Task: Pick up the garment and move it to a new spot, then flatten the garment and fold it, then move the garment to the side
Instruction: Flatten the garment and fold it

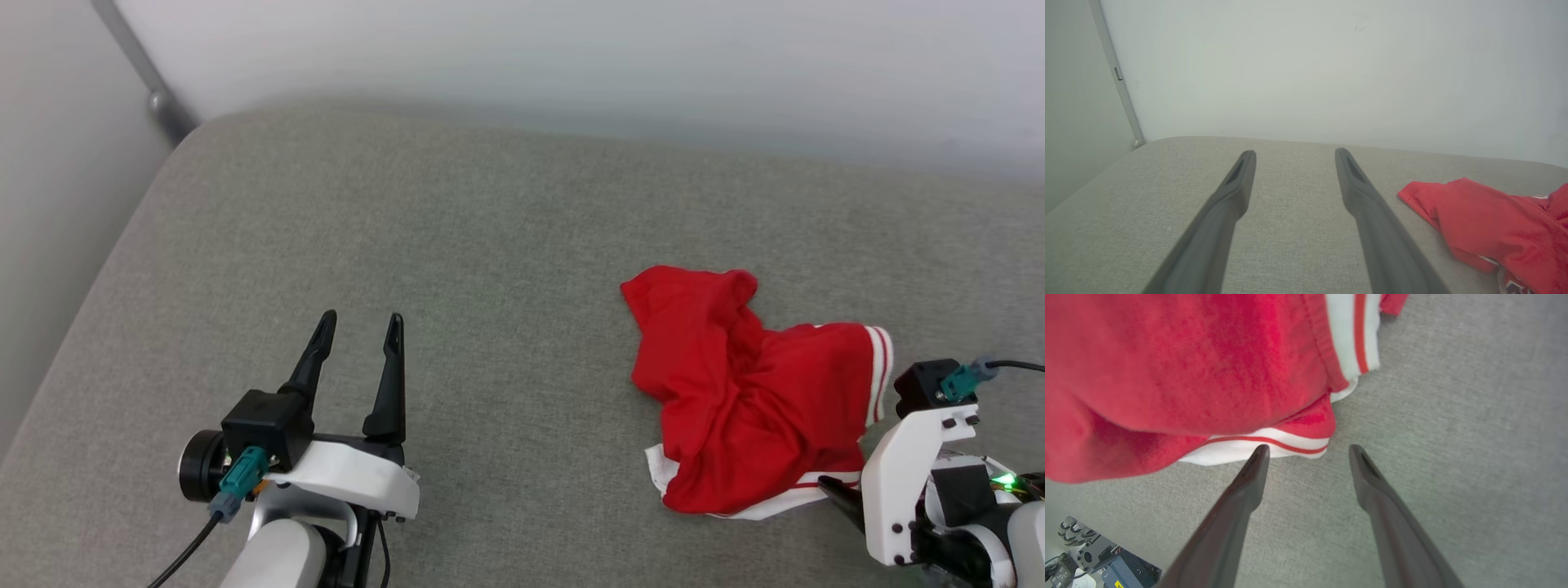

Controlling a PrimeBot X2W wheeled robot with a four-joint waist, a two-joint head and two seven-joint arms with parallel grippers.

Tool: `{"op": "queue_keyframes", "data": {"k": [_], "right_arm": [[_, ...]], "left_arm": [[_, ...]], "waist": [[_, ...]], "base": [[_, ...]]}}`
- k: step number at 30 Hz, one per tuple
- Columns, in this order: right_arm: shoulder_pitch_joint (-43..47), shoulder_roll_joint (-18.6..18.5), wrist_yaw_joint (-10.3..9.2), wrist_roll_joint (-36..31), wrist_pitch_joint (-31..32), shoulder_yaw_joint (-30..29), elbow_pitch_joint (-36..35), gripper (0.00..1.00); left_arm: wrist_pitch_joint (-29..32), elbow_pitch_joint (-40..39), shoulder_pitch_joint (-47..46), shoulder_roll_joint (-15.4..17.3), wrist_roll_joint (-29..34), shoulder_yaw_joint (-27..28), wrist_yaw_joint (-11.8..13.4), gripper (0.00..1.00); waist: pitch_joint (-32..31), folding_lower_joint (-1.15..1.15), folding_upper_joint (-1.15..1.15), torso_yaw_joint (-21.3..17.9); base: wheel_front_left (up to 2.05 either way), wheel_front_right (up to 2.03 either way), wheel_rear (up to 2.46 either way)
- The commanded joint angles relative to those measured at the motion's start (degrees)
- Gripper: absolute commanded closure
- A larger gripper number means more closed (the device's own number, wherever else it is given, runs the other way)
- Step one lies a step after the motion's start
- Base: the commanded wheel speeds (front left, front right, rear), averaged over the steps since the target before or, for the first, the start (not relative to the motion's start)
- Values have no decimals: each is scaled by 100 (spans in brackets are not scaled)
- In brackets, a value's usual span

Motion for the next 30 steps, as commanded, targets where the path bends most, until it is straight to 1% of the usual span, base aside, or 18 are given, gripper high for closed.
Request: {"op": "queue_keyframes", "data": {"k": [1,7,10,11,12,16,19,22,25,28,30], "right_arm": [[-156,-24,-4,-6,-76,23,163,0],[-310,69,-4,215,-307,162,1147,0],[-300,110,-3,440,-309,340,1470,0],[-312,81,-4,497,-307,403,1511,65],[-354,74,-4,578,-339,443,1513,100],[-634,-164,-5,646,-619,607,1177,100],[-871,-392,-5,585,-793,629,762,100],[-960,-573,-5,450,-832,542,263,100],[-1069,-782,-5,246,-688,270,-314,100],[-1119,-935,-5,47,-467,-186,-785,100],[-1096,-985,-5,-97,-349,-610,-994,100]], "left_arm": [[-47,20,-98,-41,21,8,-27,0],[-117,155,-216,-87,18,3,-89,0],[-144,201,-243,-90,18,33,-80,0],[-154,224,-248,-83,19,40,-85,0],[-158,248,-247,-71,20,45,-89,0],[-171,294,-243,-28,36,75,-81,0],[-168,287,-202,-11,40,66,-77,0],[-161,276,-132,21,9,87,-59,0],[-147,230,-53,35,-10,83,-32,0],[-128,178,-44,63,-15,82,-22,0],[-123,142,-45,72,-9,61,-16,0]], "waist": [[207,0,0,165],[372,0,0,222],[388,0,0,185],[386,0,0,161],[374,0,0,130],[265,0,0,-26],[159,0,0,-167],[63,0,0,-312],[9,0,0,-456],[43,0,0,-578],[93,0,0,-632]], "base": [[0,0,0],[0,0,0],[0,0,0],[0,0,0],[0,0,0],[0,0,0],[0,0,0],[0,0,0],[0,0,0],[0,0,0],[0,0,0]]}}
